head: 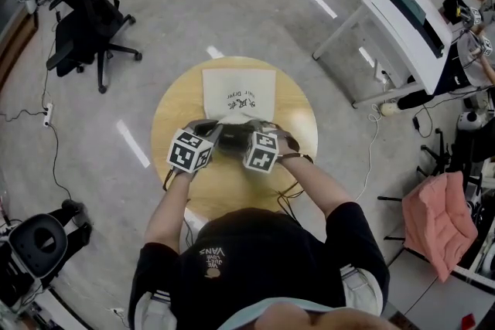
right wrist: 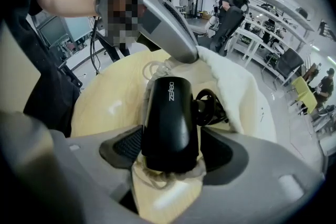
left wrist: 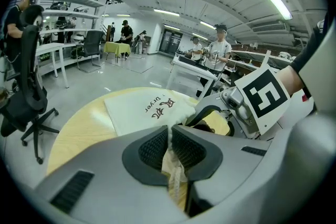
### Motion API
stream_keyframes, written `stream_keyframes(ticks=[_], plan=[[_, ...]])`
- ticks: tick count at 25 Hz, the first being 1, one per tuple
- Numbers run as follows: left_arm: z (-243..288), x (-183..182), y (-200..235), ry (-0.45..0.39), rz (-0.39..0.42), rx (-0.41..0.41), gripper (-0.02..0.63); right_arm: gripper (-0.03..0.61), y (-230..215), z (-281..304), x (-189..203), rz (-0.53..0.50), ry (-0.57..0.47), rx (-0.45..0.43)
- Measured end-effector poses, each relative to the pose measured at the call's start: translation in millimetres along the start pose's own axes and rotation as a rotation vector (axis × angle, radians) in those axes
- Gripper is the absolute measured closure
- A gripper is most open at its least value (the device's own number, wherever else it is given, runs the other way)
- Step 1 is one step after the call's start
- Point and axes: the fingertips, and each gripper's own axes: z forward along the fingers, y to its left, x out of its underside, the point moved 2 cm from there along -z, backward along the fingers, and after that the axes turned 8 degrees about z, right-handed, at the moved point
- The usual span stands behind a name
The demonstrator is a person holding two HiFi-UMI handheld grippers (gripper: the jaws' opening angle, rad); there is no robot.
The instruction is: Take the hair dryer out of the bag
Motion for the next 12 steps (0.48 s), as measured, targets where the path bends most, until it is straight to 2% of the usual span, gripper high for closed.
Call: stream_keyframes(ticks=[6,12], plan=[[2.2,-0.4,2.6,-0.004,-0.011,0.000,0.575,0.239,-1.0,7.8,0.3,0.008,0.073,-0.039],[1.8,1.6,5.5,-0.007,-0.018,-0.001,0.575,0.227,0.9,18.5,3.2,-0.038,0.137,-0.057]])
